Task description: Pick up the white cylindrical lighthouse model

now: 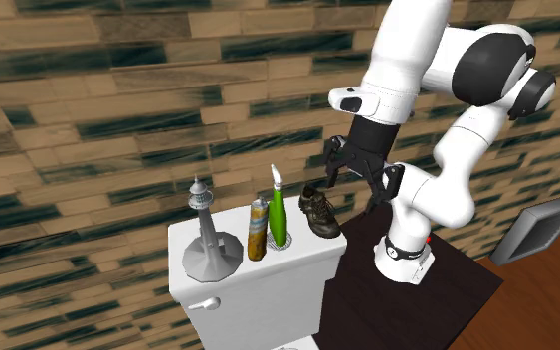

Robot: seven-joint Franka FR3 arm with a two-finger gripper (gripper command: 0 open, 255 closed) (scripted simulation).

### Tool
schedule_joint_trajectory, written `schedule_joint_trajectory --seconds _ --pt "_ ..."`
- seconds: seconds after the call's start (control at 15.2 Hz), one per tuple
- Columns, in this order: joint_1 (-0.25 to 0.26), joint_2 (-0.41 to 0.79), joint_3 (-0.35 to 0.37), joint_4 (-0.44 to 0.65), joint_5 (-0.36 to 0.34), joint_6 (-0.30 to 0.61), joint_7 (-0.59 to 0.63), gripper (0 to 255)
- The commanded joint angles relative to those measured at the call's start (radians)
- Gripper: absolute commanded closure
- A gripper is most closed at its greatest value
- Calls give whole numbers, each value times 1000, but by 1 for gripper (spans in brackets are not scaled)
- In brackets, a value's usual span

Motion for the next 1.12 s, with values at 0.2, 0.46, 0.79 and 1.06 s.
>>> schedule_joint_trajectory --seconds 0.2,0.46,0.79,1.06 --pt "-18 76 -50 29 -22 38 -43 0" --pt "-38 185 -116 82 -43 84 -100 0" --pt "-55 335 -196 173 -50 129 -172 0" --pt "-66 463 -259 265 -38 154 -233 0"
